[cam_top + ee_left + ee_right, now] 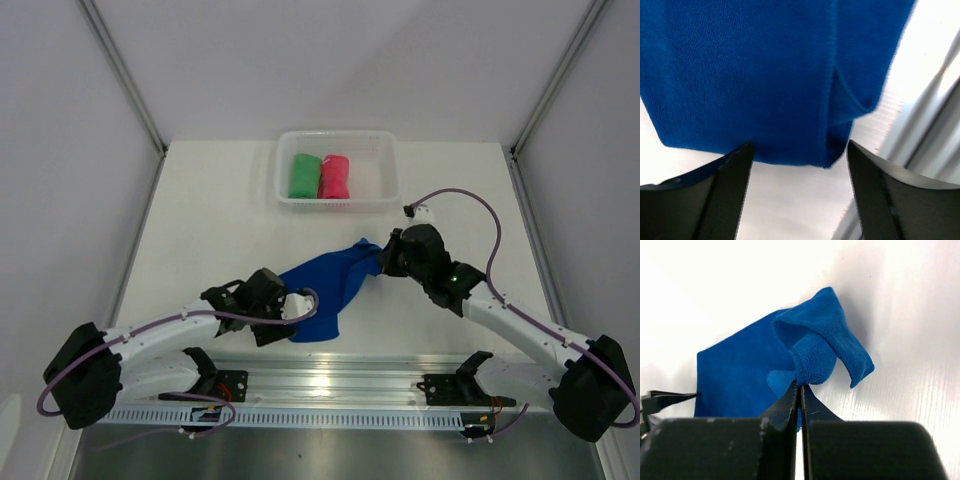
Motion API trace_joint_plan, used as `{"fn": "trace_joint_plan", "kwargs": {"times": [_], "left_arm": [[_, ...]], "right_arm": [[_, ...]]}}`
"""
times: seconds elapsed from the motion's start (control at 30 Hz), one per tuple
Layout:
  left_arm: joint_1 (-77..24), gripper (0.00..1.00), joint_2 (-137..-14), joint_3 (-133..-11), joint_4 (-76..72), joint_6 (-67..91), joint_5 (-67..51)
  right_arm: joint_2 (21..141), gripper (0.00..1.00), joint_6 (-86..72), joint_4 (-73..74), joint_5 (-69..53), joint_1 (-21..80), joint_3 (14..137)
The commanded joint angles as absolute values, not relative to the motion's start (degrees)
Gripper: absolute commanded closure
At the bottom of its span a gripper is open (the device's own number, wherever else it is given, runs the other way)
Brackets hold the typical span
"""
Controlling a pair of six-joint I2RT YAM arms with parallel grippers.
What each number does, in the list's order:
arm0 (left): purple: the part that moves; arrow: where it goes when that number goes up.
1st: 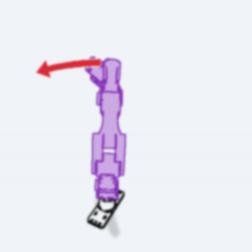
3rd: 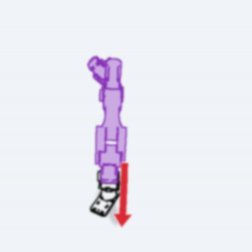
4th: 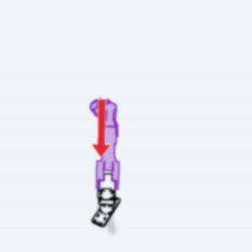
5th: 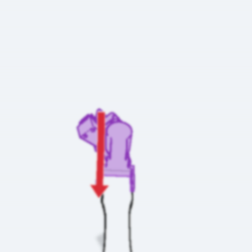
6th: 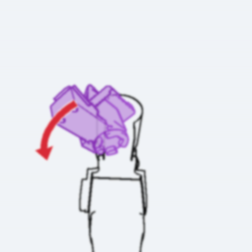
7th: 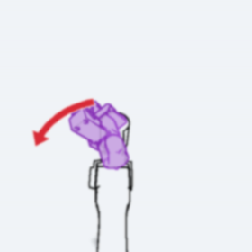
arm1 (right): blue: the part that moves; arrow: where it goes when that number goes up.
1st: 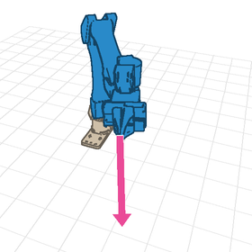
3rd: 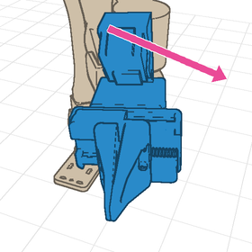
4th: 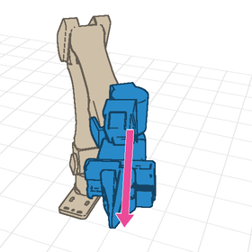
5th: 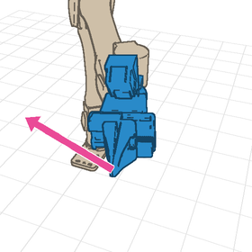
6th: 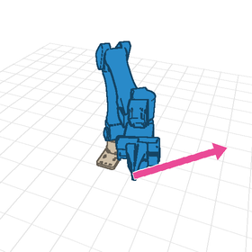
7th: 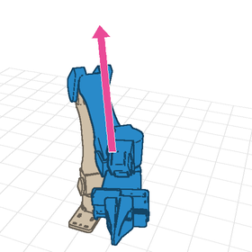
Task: Roll the towels
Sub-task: Flatten the towel
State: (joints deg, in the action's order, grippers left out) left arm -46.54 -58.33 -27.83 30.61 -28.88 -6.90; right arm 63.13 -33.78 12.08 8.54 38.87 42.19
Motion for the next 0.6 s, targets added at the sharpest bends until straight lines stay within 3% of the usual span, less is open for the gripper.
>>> {"fn": "trace_joint_plan", "kwargs": {"times": [0.0, 0.03, 0.07, 0.17, 0.2, 0.23, 0.4, 0.57], "left_arm": [[-46.9, 0.25, -63.4, -30.2, 25.8, -26.3, -1.6], [-46.9, 0.31, -64.6, -30.1, 24.3, -26.2, -1.2], [-46.9, 0.49, -66.5, -29.7, 23.7, -26.2, -0.3], [-46.8, 0.75, -67.6, -29.7, 23.5, -26.6, 3.3], [-46.4, 0.95, -66.6, -29.8, 23.8, -27.1, 4.6], [-46.0, 0.99, -65.6, -29.8, 24.3, -27.2, 5.8], [-35.3, 0.99, -53.8, -34.2, 27.7, -33.9, 12.0], [-23.5, 0.99, -43.8, -48.3, 31.4, -42.4, 13.2]], "right_arm": [[62.8, 1.0, -31.9, 14.4, 10.5, 39.3, 43.3], [63.1, 1.0, -31.9, 14.7, 11.3, 39.3, 43.3], [63.2, 1.0, -31.6, 15.5, 11.6, 39.3, 43.4], [62.4, 1.0, -30.9, 15.9, 12.1, 39.3, 43.9], [61.2, 1.0, -30.8, 15.8, 12.1, 39.1, 44.2], [60.5, 1.0, -30.2, 15.3, 12.1, 39.0, 44.6], [58.5, 1.0, -27.3, 12.2, 7.8, 38.1, 52.3], [61.6, 1.0, -26.1, 7.5, 1.3, 38.8, 61.2]]}}
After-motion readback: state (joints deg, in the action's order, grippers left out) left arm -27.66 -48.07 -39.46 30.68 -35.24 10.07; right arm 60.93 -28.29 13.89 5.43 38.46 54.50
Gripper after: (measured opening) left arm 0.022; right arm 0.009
